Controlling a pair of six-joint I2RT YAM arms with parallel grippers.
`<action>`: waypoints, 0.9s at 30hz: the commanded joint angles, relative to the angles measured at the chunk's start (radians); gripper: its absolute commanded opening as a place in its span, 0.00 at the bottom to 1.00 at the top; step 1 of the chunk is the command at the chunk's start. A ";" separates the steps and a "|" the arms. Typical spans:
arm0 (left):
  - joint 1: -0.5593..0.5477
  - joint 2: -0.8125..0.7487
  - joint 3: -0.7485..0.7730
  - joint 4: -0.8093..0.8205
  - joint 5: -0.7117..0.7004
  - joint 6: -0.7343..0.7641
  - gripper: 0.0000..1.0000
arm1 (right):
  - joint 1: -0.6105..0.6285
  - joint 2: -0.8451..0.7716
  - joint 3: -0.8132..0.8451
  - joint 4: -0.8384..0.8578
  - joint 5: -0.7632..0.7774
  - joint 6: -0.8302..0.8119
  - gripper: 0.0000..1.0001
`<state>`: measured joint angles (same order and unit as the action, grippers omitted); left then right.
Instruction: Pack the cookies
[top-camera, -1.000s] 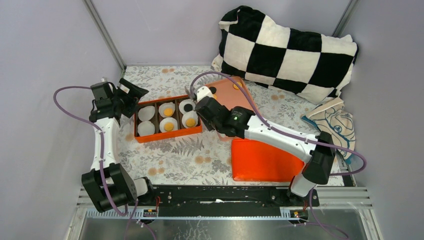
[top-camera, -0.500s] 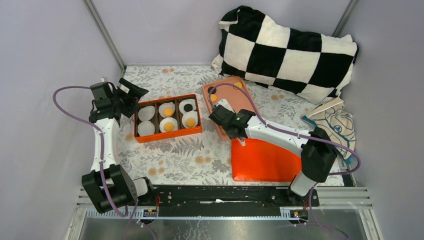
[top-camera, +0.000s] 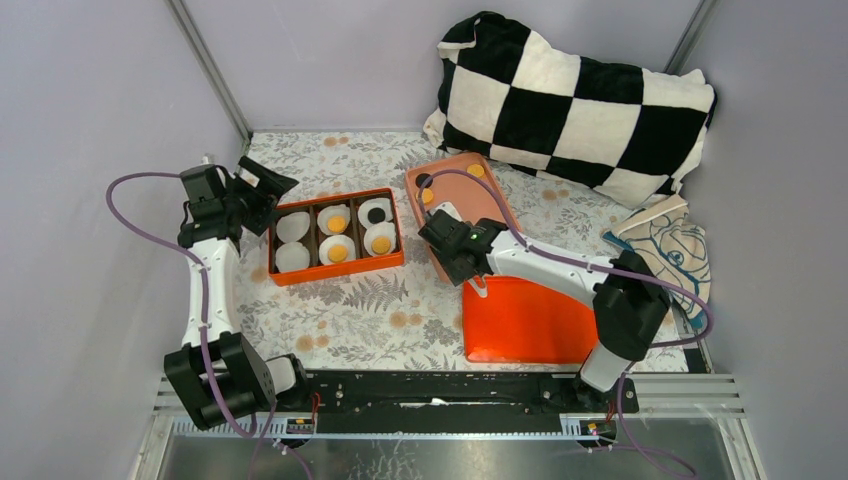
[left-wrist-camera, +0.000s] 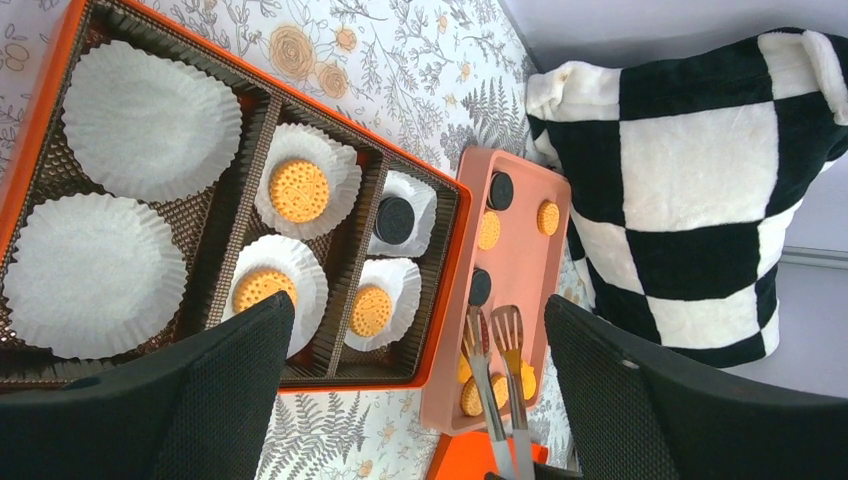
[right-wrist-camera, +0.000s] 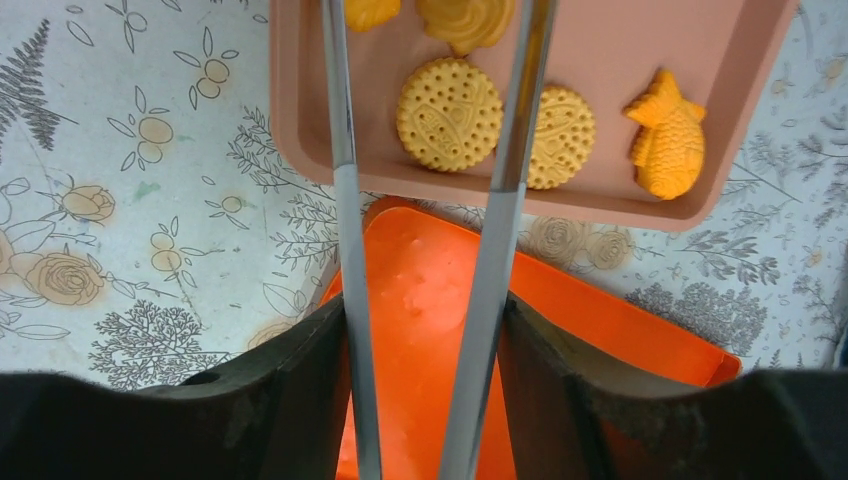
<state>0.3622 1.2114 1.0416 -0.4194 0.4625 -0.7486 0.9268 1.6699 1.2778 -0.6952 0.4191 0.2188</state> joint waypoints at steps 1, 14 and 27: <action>0.008 0.000 -0.023 0.033 0.034 -0.006 0.99 | -0.026 0.055 0.042 0.028 -0.037 -0.006 0.57; 0.009 0.012 -0.030 0.041 0.055 -0.008 0.99 | -0.090 0.163 0.185 0.040 -0.147 -0.053 0.27; 0.018 0.076 0.046 0.053 0.059 -0.052 0.99 | -0.091 0.035 0.388 -0.034 -0.115 -0.044 0.06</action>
<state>0.3630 1.2507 1.0359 -0.4110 0.5156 -0.7723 0.8364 1.8023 1.5623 -0.7189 0.3046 0.1867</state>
